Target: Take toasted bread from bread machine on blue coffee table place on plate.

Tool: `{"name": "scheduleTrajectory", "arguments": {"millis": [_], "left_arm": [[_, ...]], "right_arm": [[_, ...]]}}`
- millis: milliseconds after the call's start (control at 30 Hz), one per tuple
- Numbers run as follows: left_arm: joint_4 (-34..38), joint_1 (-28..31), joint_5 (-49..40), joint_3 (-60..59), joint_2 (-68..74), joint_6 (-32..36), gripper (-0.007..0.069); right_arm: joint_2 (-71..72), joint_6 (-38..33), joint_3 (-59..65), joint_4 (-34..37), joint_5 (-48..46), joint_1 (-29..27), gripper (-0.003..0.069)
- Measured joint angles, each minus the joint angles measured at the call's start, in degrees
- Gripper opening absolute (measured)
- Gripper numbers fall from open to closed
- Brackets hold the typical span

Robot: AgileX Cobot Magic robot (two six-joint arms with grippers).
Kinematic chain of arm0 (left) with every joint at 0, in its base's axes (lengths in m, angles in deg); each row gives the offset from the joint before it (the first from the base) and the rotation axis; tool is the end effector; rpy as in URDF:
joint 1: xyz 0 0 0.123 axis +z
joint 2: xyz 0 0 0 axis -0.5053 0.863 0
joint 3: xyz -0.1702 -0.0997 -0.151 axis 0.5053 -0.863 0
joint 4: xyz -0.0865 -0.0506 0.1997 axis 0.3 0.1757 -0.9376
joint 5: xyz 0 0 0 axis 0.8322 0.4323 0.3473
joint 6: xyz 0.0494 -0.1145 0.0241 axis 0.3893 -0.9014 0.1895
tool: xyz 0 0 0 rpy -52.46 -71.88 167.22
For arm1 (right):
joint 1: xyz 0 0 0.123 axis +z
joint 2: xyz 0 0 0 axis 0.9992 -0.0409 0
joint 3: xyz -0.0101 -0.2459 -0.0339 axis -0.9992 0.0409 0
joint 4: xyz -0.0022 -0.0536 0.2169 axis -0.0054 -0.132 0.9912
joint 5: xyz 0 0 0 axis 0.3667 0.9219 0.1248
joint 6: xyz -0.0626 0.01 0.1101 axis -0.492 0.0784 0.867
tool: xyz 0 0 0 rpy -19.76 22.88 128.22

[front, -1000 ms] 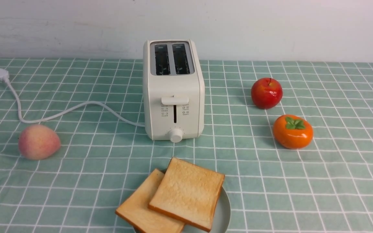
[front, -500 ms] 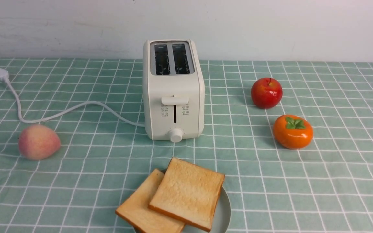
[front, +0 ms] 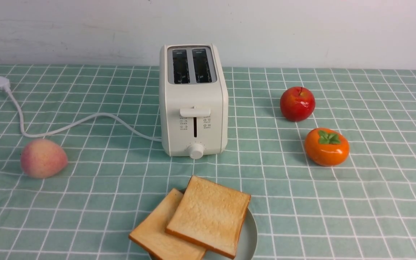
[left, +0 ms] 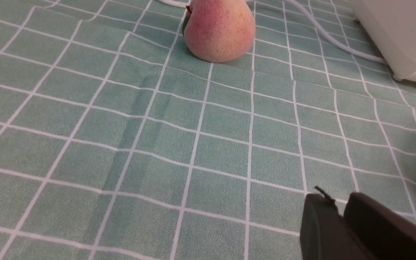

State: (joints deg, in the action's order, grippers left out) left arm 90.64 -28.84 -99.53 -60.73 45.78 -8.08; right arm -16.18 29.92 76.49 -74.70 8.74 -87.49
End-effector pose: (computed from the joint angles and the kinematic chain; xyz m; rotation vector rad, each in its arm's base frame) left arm 0.0947 -0.0003 0.1584 -0.2956 1.8728 -0.2097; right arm 0.0942 -0.0030 0.1634 0.0506 1.8821 0.0028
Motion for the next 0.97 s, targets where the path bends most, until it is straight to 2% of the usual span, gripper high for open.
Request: {"name": "scheduleTrajectory", "arguments": {"millis": [967], "left_arm": [[0.0,0.0,0.0,0.0,0.0,0.0,0.012]], "right_arm": [[0.0,0.0,0.0,0.0,0.0,0.0,0.017]]}}
